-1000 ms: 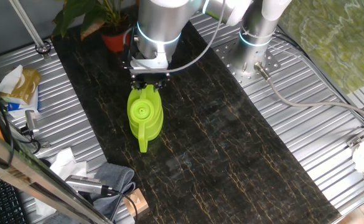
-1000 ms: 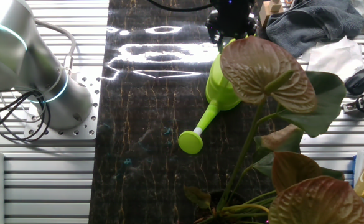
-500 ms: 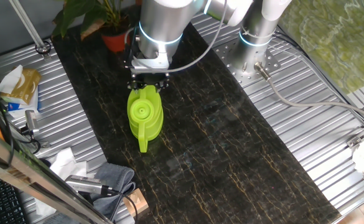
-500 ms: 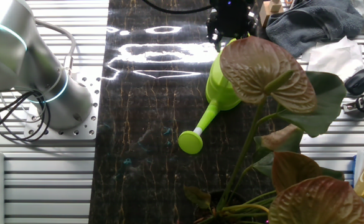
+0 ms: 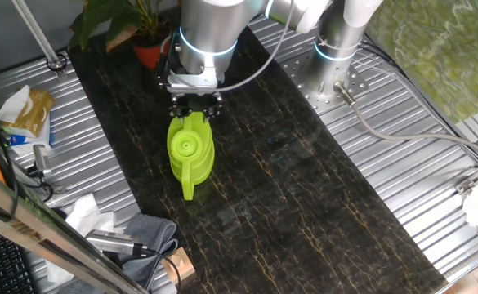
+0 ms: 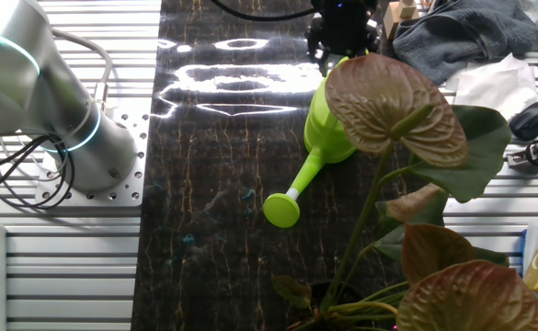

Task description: Water the plant

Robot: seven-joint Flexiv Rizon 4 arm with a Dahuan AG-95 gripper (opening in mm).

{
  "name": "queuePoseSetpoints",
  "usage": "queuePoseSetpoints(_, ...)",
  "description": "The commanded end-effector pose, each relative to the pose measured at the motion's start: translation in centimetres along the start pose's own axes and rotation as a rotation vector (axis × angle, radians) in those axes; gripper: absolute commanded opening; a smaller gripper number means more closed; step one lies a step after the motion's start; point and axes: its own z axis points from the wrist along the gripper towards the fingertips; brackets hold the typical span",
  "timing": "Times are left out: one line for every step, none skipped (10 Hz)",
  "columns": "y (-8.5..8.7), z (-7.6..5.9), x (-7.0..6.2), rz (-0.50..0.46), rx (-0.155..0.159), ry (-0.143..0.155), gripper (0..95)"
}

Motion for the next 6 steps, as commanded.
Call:
queuePoseSetpoints(0.02, -0.03, 0.04, 0.0, -0.003, -0.008, 38.0)
queuePoseSetpoints(0.02, -0.03, 0.04, 0.007, -0.005, -0.013, 38.0)
queuePoseSetpoints(-0.07, 0.0, 0.17, 0.003, -0.007, -0.017, 38.0)
queuePoseSetpoints(-0.28, 0.01, 0.53, -0.002, -0.009, -0.018, 38.0)
queuePoseSetpoints(-0.36, -0.05, 0.74, -0.003, -0.013, -0.019, 38.0)
queuePoseSetpoints(-0.43, -0.11, 0.96, -0.002, -0.016, -0.015, 57.0)
